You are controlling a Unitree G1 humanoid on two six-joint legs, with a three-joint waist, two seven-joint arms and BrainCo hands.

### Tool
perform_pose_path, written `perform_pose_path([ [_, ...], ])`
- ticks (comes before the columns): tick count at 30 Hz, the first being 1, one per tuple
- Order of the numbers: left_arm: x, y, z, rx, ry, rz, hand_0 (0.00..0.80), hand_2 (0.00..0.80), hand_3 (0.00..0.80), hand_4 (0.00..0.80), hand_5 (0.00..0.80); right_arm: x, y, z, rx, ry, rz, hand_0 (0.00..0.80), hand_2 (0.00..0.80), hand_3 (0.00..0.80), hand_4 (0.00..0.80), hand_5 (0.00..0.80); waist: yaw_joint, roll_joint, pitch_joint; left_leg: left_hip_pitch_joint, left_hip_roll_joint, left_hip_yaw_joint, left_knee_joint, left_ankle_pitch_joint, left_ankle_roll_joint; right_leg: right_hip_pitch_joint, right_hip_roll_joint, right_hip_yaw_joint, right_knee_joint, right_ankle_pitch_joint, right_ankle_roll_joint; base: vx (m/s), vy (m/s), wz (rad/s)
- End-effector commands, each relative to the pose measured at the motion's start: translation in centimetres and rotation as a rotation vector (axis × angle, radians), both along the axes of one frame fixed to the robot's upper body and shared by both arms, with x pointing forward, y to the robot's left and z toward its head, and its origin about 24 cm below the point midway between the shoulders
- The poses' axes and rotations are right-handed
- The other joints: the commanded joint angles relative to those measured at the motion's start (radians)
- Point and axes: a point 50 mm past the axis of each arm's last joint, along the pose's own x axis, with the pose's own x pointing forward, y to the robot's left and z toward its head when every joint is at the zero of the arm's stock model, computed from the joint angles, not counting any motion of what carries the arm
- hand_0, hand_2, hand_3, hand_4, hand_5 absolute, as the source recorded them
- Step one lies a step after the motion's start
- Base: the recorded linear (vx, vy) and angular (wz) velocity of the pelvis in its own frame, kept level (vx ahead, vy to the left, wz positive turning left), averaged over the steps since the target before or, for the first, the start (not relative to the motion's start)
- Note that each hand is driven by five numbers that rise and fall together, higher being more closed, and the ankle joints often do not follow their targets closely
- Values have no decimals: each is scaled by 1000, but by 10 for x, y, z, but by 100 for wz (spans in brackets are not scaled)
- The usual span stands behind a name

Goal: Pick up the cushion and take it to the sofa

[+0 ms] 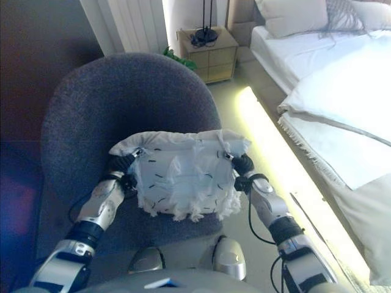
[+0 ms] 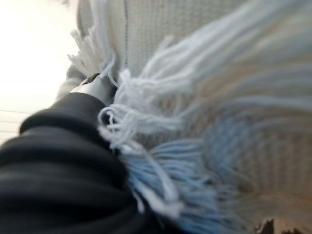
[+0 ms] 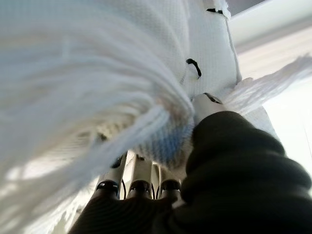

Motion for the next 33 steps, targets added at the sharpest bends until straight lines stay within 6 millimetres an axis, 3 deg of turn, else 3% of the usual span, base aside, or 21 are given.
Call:
perform_pose_path([
  [1, 57, -25, 100, -32, -404, -17, 800, 800, 800, 800, 800, 33, 54, 70, 117, -237, 138, 800, 800, 800, 800, 800, 27, -37, 84, -89, -15, -13, -14, 75, 6, 5, -54, -1, -20, -11, 43, -142, 154, -43],
  [7, 75, -8, 145, 18, -494, 89, 800, 800, 800, 800, 800, 28, 79, 86, 119, -296, 256, 800, 800, 800, 800, 800, 24, -43, 145, -200, -33, -5, 95, 3, 29, -121, -125, 12, 94, -12, 68, -54, 111, -17],
  [13, 89, 4, 186, 30, -564, 184, 800, 800, 800, 800, 800, 29, 105, 111, 171, -332, 362, 800, 800, 800, 800, 800, 17, -34, 176, -266, -36, 2, 130, -11, 18, -173, -138, 36, 103, -12, 75, -33, 84, -14],
  [18, 95, 11, 235, -24, -686, 259, 800, 800, 800, 800, 800, 24, 125, 130, 146, -383, 433, 800, 800, 800, 800, 800, 6, -23, 192, -304, -27, 19, 146, -16, 15, -203, -150, 43, 103, -11, 74, 15, 64, -6],
  [23, 93, 1, 266, 58, -790, 252, 800, 800, 800, 800, 800, 22, 133, 135, 145, -393, 442, 800, 800, 800, 800, 800, 2, -16, 194, -287, -31, 29, 124, -11, 9, -169, -155, 42, 52, -1, 80, 68, 29, -5],
  [29, 84, -26, 308, 139, -931, 188, 800, 800, 800, 800, 800, 17, 133, 123, 133, -351, 437, 800, 800, 800, 800, 800, -4, -12, 182, -260, -37, 41, 86, -4, 5, -119, -167, 26, -22, 17, 92, 88, 2, -2],
  [33, 75, -45, 323, 153, -1002, 133, 800, 800, 800, 800, 800, 14, 133, 113, 132, -330, 439, 800, 800, 800, 800, 800, -4, -8, 172, -214, -46, 48, 39, 2, 5, -64, -173, 15, -77, 24, 102, 94, 9, -3],
])
